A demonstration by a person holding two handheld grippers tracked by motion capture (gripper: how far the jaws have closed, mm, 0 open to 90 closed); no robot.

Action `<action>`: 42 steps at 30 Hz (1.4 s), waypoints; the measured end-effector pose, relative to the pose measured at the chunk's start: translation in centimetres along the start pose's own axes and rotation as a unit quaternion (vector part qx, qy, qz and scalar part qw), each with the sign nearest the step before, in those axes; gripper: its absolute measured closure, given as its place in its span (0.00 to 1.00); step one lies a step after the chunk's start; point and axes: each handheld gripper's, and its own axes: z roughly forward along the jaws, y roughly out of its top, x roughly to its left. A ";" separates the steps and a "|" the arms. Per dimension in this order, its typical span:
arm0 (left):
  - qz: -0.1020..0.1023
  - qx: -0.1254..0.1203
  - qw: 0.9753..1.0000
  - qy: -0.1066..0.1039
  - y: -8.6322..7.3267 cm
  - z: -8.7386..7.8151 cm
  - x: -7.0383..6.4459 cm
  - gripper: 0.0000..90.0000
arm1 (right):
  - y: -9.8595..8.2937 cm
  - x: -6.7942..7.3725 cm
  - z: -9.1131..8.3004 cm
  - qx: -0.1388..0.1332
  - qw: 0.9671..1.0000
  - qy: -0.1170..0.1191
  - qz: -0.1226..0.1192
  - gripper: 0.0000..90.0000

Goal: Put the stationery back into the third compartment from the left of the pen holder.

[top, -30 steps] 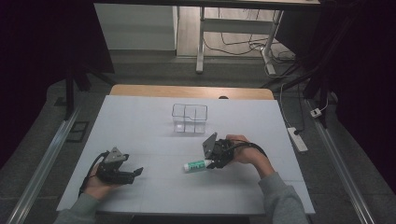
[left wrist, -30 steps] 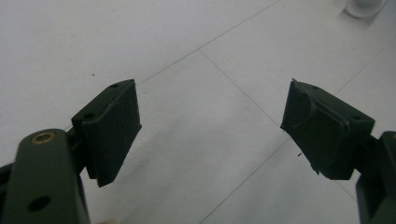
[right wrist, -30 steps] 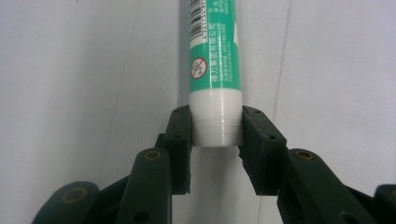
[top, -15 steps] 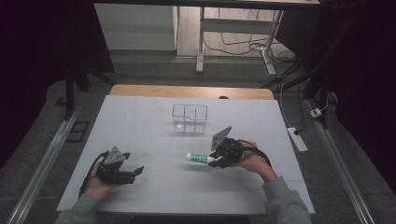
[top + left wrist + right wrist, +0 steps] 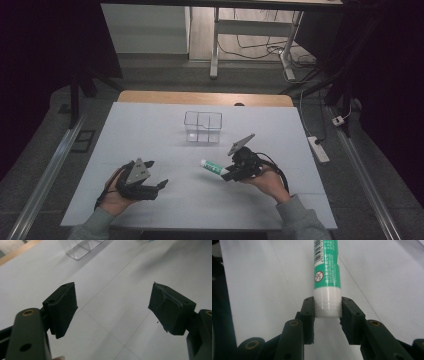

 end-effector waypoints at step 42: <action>0.192 0.057 0.980 -0.024 5.7 6.6 -4.4 0.32 | 2.0 1.2 1.7 -0.013 0.994 0.102 -0.022 0.72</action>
